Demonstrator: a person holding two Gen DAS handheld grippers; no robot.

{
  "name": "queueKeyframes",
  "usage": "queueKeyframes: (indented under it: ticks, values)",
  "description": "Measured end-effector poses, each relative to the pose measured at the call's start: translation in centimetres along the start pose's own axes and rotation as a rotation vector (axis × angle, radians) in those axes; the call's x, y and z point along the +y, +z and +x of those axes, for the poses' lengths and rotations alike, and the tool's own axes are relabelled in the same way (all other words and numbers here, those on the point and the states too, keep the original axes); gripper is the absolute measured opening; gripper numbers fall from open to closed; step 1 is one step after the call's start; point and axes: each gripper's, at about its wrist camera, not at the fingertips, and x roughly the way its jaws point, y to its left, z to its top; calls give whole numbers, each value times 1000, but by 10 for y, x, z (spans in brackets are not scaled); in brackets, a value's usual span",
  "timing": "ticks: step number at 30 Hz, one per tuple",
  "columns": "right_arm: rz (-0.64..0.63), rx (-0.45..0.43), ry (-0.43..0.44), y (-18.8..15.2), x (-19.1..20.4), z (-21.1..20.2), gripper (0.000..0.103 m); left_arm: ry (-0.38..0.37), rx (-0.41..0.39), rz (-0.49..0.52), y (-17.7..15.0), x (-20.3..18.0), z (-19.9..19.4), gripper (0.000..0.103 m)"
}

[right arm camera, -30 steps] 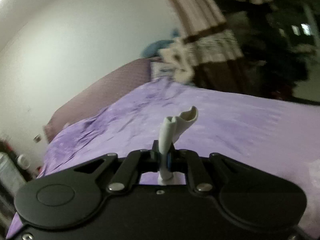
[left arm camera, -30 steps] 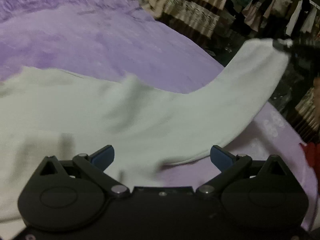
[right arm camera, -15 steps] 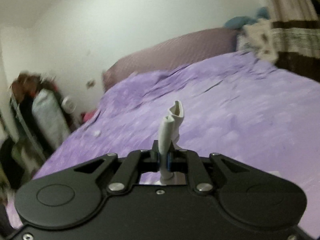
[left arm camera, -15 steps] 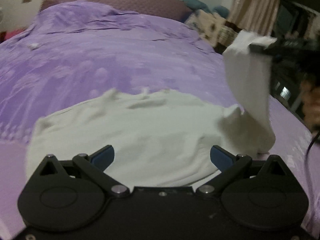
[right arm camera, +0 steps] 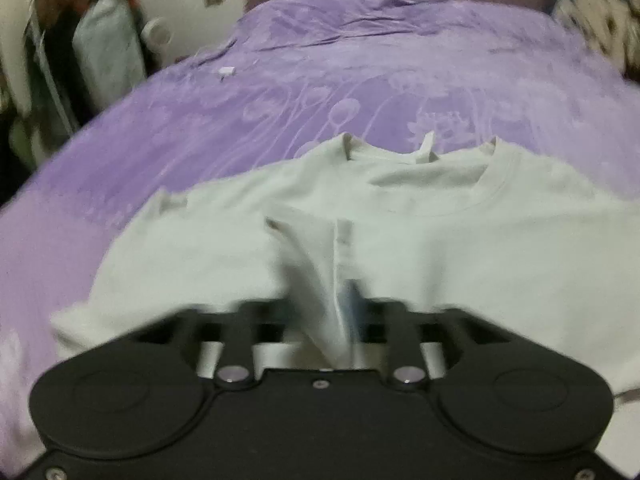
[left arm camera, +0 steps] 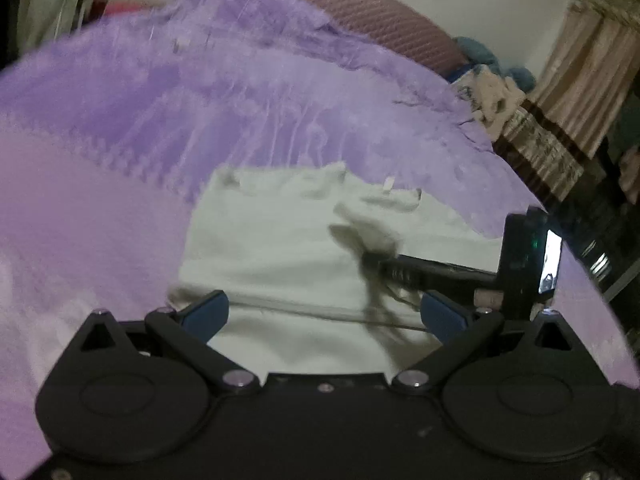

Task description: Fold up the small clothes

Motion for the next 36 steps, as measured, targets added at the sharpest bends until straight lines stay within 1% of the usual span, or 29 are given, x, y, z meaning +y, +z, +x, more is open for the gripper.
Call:
queueKeyframes:
  ticks: [1,2,3,4,5,7,9,10,11,14,16,18,21,23,24,25,27,30,31,32,33,36]
  values:
    - [-56,-31,-23,-3,4,-15,72,31,-10,40,1,-3,-5,103]
    - [-99,-88,-60,-8,4,-36,77,80,-13,52,-3,-2,-11,103]
    - [-104,-138,-91,-14,0,-57,85,112,-11,38,-7,0,-17,103]
    - [-91,-167,-103,-20,-7,-79,90,119,-3,16,-12,4,-23,103]
    - [-70,-168,-90,-24,-16,-97,94,119,10,-8,-17,8,-29,103]
    - [-15,-159,-40,-31,-38,-132,94,131,17,-13,-25,11,-40,103]
    - [40,-174,-6,-41,-63,-175,94,186,-3,6,-34,11,-53,103]
    - [67,-176,-15,-49,-74,-197,94,214,-7,-5,-39,11,-59,103]
    - [90,-163,-33,-56,-83,-209,94,217,-1,-23,-44,13,-63,103]
    - [163,-73,-75,-82,-116,-252,94,186,48,-77,-58,17,-72,103]
    - [210,-58,-104,-109,-146,-285,94,182,69,-56,-72,17,-77,103]
    - [244,-48,-150,-140,-171,-308,94,196,84,-17,-87,17,-78,103]
    - [307,6,-190,-181,-196,-325,94,201,128,22,-108,20,-76,103]
    - [330,25,-186,-200,-201,-328,94,209,162,26,-118,22,-77,103]
    - [329,34,-196,-208,-200,-329,94,220,172,26,-120,22,-79,103]
    - [321,34,-219,-213,-199,-330,94,227,165,42,-122,19,-81,103]
    - [290,10,-285,-218,-189,-333,93,273,139,81,-125,11,-84,103]
    - [249,-34,-319,-211,-168,-329,93,299,125,145,-132,-5,-79,103]
    - [232,-13,-332,-210,-164,-325,93,318,123,176,-136,-10,-75,103]
    - [215,29,-348,-209,-161,-317,93,347,127,184,-142,-12,-71,103]
    - [204,71,-355,-210,-159,-310,92,351,144,165,-147,-9,-68,103]
    - [191,112,-287,-227,-157,-315,92,243,250,48,-158,14,-62,103]
